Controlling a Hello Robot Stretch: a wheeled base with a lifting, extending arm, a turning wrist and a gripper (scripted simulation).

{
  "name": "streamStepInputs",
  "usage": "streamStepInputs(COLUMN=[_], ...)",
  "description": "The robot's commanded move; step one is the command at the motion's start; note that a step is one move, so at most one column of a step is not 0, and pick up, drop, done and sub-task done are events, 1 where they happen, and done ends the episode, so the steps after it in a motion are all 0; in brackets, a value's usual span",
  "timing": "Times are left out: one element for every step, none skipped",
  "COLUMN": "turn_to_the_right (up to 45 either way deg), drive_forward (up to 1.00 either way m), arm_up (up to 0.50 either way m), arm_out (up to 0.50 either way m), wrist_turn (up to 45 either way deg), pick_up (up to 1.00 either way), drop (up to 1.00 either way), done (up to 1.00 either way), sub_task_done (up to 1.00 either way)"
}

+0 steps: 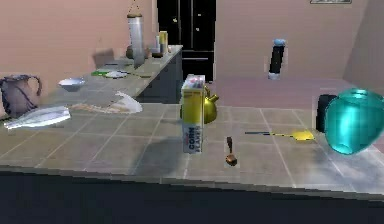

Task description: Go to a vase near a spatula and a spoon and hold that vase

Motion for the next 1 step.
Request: streamStepInputs(turn_to_the_right=[45.0], drive_forward=[0.00], arm_up=[0.00], arm_out=[0.00], wrist_turn=[0.0], pick_up=[0.00], drop=[0.00], done=[0.00], sub_task_done=[0.00])
